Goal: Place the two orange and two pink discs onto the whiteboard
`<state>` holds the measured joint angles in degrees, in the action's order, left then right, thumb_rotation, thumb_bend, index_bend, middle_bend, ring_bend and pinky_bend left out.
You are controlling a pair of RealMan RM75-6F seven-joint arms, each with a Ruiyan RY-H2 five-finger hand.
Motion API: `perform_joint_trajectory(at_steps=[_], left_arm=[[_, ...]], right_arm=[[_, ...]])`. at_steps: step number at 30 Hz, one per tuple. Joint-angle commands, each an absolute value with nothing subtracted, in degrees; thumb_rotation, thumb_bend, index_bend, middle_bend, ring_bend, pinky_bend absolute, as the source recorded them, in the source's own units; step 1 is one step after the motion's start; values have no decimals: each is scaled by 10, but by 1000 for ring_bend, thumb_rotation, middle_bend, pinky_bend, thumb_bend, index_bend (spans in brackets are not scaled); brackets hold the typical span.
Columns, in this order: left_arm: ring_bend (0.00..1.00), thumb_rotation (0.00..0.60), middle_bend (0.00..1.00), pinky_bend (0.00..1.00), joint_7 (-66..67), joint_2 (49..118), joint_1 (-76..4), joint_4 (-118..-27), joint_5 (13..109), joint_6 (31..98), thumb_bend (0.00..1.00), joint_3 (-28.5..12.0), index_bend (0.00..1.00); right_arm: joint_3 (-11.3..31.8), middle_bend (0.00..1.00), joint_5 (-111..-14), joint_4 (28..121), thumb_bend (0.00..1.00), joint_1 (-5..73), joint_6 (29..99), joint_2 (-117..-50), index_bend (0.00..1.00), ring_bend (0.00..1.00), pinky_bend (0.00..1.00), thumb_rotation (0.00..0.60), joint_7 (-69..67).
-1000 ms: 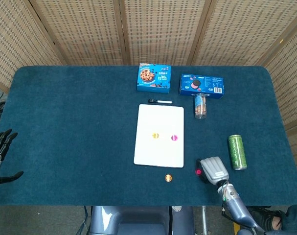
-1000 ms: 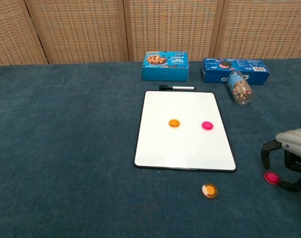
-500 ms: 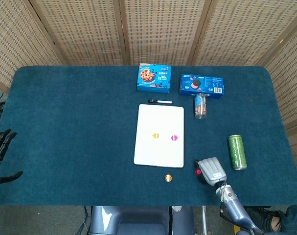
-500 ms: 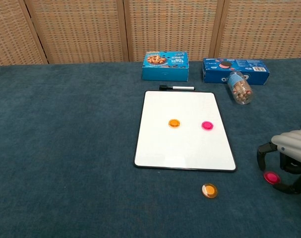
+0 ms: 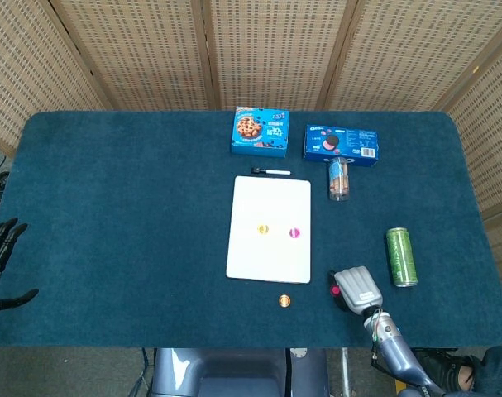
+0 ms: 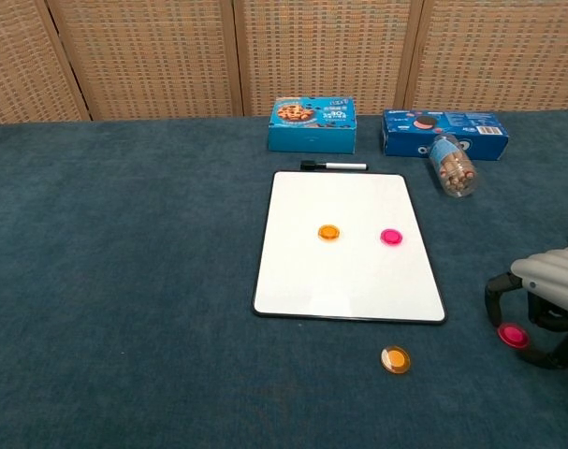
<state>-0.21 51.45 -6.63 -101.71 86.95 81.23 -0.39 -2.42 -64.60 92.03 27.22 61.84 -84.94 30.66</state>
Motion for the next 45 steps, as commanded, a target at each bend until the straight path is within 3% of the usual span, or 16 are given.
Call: perform_joint_trajectory(at_steps=[1,9,18,27,32,36,45], left_arm=[[0,600,0,0,-2,514,-66,-1017,869,812,0,-4,0],[0,600,0,0,-1,515,-66,-1017,870,813,0,-4,0],[0,600,0,0,0,515,-66,-1018,870,813,0,-4,0],[0,600,0,0,2,515,-67,-1018,869,811,0,-4,0],[0,600,0,0,4,516,-67,-1018,867,811,0,-5,0],[0,600,0,0,3,516,-69,-1018,859,805,0,-7,0],[0,600,0,0,-10,512,-72,-1017,845,797,0,-12,0]], right_arm=[[-23,973,-646,919,352,271,617,-850,442,1000,1000,600,307],[-20,973,-645,916,360,269,614,-852,520,1000,1000,600,310],[-14,974,-649,921,363,268,612,-848,528,1000,1000,600,306],[32,974,-629,969,363,300,609,-836,528,1000,1000,600,340],[74,973,-576,985,363,342,597,-852,528,1000,1000,600,393],[124,974,-472,978,363,402,588,-890,528,1000,1000,600,460],[143,974,-366,936,363,467,612,-950,528,1000,1000,600,527]])
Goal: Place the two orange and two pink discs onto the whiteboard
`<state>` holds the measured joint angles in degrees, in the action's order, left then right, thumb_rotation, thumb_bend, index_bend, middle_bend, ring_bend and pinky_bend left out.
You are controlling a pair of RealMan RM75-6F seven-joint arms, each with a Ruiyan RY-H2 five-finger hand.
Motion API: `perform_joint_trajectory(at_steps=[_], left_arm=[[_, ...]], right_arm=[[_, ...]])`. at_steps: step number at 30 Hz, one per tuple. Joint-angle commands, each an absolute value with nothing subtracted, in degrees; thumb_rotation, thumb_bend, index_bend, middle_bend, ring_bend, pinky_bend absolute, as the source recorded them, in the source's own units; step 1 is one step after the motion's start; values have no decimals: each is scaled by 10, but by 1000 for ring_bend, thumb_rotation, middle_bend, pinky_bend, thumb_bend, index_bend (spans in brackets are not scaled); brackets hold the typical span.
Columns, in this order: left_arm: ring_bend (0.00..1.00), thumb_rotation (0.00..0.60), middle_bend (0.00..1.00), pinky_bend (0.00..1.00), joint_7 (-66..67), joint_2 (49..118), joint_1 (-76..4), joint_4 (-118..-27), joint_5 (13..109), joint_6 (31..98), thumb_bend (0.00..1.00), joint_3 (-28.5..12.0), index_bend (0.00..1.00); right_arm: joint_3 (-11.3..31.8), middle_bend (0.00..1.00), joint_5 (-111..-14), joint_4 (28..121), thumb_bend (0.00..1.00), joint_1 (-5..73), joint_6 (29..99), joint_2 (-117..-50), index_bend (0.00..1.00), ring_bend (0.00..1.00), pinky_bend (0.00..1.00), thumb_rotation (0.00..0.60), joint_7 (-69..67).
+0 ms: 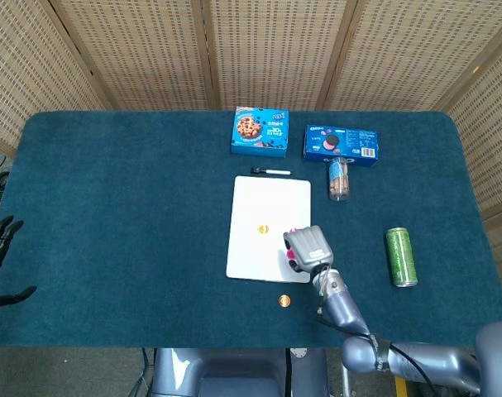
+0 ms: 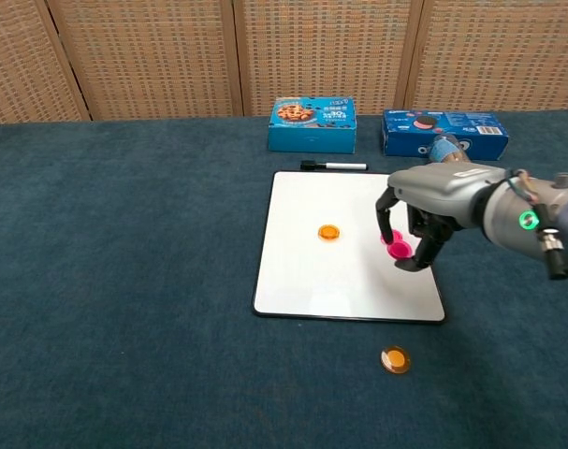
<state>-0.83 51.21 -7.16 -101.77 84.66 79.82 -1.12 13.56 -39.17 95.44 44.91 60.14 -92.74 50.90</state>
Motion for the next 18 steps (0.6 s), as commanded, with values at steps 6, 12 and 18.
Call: perform_joint_trajectory(at_steps=[6,12,18], left_arm=[[0,600,0,0,-16,509,-74,-1015,847,794,0,-12,0],[0,600,0,0,-19,509,-73,-1015,847,795,0,-12,0],[0,600,0,0,-21,509,-73,-1014,849,797,0,-12,0]], right_arm=[[135,974,-329,900,363,488,624,-974,528,1000,1000,600,546],[126,970,-308,912,281,496,626,-966,367,1000,1000,600,551],[117,969,-343,951,260,494,640,-947,322,1000,1000,600,530]])
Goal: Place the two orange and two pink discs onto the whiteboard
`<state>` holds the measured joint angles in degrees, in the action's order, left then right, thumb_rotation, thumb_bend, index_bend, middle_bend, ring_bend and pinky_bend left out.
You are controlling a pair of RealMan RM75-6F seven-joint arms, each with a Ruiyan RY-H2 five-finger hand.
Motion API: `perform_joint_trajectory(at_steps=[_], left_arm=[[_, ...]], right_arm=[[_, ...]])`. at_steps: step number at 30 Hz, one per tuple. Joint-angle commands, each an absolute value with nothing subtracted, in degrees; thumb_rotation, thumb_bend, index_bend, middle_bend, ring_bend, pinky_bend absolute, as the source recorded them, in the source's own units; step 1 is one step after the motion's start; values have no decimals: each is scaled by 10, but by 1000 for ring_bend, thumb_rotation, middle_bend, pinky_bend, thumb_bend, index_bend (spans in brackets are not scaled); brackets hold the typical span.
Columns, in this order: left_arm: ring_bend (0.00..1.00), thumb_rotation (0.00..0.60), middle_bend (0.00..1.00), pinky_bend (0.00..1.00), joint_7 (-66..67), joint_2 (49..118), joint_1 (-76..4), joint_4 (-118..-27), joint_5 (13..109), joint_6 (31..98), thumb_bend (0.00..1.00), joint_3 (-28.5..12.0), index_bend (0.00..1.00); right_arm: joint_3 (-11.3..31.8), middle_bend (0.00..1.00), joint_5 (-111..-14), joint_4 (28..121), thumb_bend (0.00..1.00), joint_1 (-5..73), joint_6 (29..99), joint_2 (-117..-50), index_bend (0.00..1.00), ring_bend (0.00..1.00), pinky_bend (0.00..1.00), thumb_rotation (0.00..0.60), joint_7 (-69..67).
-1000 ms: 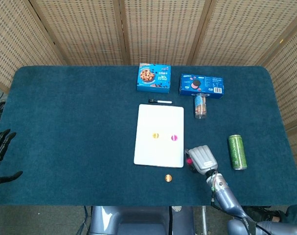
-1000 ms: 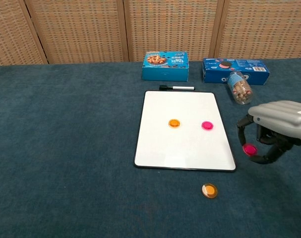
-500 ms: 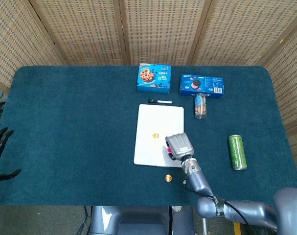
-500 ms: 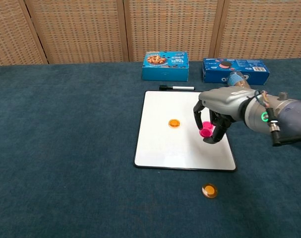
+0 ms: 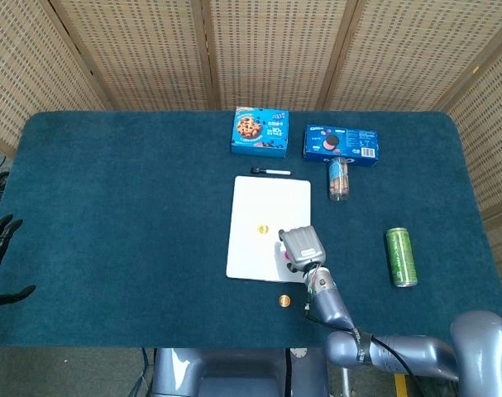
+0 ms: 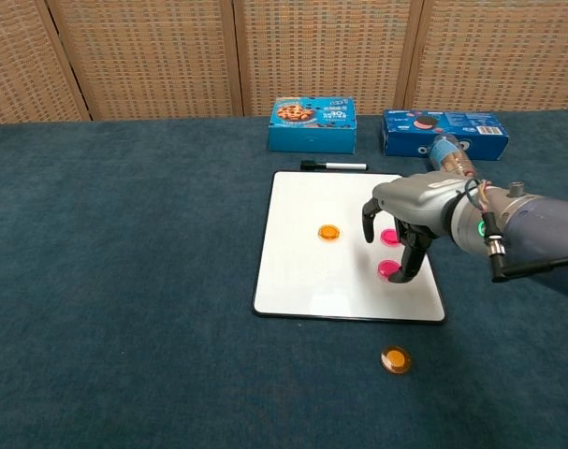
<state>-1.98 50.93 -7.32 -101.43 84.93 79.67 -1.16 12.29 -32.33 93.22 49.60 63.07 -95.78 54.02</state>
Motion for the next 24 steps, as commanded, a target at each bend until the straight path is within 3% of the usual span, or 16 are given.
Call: perform_joint_trajectory(at_steps=[1,5,11,18,24], left_arm=[[0,600,0,0,-21,509,-73,-1014,849,797,0,-12,0],[0,600,0,0,-23,508,-73,-1014,849,797,0,-12,0],[0,600,0,0,-24,508,-69,-1013,866,807,0,-7,0],[0,600,0,0,-21,510,-66,-1014,875,814,0,-4,0],[0,600,0,0,-15,512,-66,-1014,874,813,0,-3,0]], right_arm=[[114,970,-352,960,260,492,644,-942,322,1000,1000,600,526],[99,970,-380,995,260,478,652,-919,322,1000,1000,600,507],[14,972,-474,1072,283,422,651,-854,346,1000,1000,600,446],[-41,980,-554,1071,311,389,645,-848,372,1000,1000,600,408],[-51,983,-589,1061,337,374,645,-863,372,1000,1000,600,390]])
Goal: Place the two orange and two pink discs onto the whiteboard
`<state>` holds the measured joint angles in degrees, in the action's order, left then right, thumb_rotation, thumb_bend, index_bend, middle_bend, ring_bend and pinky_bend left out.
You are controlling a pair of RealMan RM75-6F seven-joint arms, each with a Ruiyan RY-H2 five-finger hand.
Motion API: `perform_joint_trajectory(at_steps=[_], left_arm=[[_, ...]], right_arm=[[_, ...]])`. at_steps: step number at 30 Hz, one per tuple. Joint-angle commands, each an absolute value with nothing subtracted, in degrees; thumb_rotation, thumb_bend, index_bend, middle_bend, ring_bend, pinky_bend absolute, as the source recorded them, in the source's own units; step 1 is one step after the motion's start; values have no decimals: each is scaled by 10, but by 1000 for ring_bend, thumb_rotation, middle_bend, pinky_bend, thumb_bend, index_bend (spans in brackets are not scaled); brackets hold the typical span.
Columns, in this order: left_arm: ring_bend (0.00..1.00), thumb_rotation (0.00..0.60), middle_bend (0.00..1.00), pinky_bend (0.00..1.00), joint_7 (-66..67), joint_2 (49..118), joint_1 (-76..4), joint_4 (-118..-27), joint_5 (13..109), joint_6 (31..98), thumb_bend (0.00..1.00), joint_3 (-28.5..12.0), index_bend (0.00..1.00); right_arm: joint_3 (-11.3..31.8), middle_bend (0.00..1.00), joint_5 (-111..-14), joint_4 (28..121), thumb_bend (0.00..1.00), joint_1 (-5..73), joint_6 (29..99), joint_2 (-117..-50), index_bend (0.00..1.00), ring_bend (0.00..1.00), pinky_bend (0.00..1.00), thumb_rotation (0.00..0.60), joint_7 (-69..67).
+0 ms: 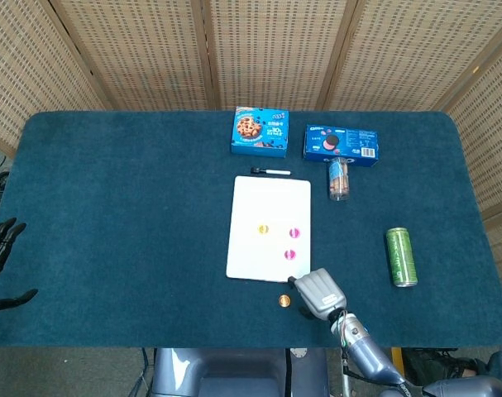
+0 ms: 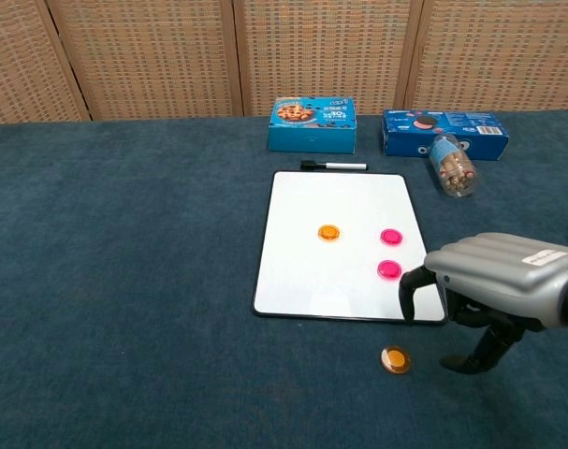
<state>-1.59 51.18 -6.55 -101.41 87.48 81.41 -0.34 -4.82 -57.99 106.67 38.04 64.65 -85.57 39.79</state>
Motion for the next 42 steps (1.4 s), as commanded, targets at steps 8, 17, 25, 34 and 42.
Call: perform_joint_trajectory(at_steps=[8,17,25,34,42], left_arm=[[0,600,0,0,-15,512,-66,-1014,875,812,0,-3,0],[0,600,0,0,-18,510,-66,-1014,874,812,0,-3,0],[0,600,0,0,-18,510,-66,-1014,875,812,0,-3,0],[0,600,0,0,-20,510,-66,-1014,875,812,0,-3,0],[0,600,0,0,-21,509,-66,-1014,874,812,0,-3,0]], right_arm=[[-45,983,-605,1032,337,365,644,-895,383,1000,1000,600,387],[-40,983,-622,1004,337,357,644,-920,393,1000,1000,600,393],[-36,983,-628,989,337,351,640,-931,394,1000,1000,600,399],[-34,983,-637,971,337,346,635,-943,400,1000,1000,600,405],[-30,982,-639,964,337,342,630,-947,403,1000,1000,600,406]])
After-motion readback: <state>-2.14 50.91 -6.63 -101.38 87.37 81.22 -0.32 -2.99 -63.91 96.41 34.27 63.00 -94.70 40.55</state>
